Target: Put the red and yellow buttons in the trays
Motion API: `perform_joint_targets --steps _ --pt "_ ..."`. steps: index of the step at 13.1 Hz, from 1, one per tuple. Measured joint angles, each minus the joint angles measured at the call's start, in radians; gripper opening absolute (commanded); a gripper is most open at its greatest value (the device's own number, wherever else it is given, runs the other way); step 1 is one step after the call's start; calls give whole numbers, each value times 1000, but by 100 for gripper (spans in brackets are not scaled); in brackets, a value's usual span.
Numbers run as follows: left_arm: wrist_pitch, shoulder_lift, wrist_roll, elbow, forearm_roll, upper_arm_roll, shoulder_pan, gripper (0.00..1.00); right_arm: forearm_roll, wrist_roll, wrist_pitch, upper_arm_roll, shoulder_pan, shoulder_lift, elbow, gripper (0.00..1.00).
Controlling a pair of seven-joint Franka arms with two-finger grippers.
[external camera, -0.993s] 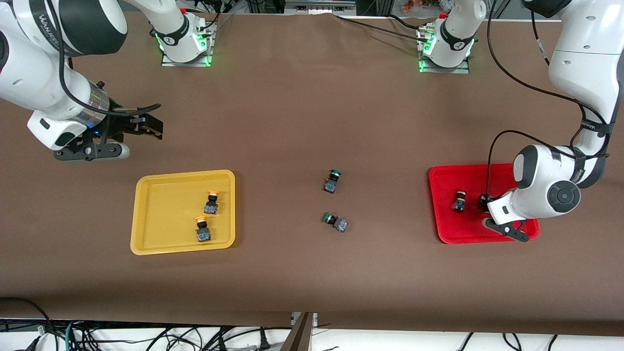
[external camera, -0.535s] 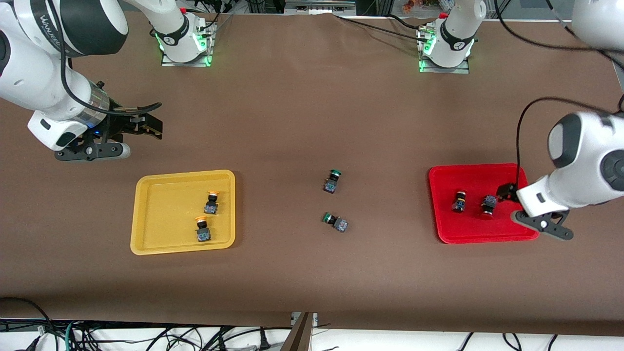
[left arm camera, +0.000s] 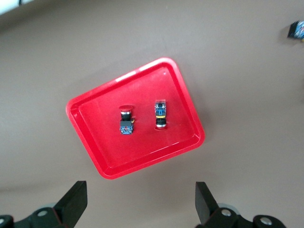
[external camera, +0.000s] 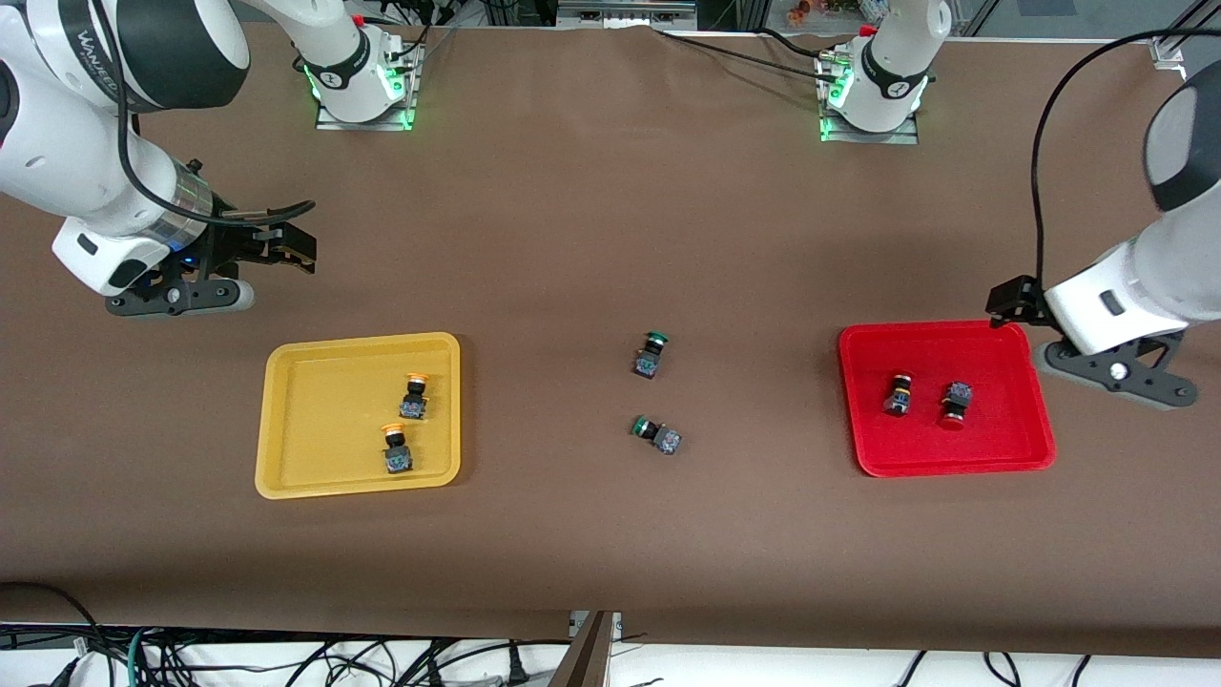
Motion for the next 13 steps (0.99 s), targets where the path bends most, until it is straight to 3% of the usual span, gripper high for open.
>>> perform_joint_targets --steps 4,5,7,9,10,13 --pt "-163 -22 -11 62 -57 10 -2 100 0 -1 1 0 0 0 -1 100" --pt "-162 -61 -26 47 -63 51 -22 100 0 -1 1 0 0 0 -1 100" --pt "-60 -191 -54 -96 -136 255 -156 100 0 -1 1 -1 0 0 -1 100" --pt "42 -303 -76 -267 -196 392 -236 100 0 -1 1 -1 0 0 -2 100" --pt "67 -343 -99 -332 -206 421 -238 100 0 -1 2 -1 0 0 -2 100" --pt "90 -352 -178 -363 -207 425 -241 100 0 -1 2 -1 0 0 -2 100"
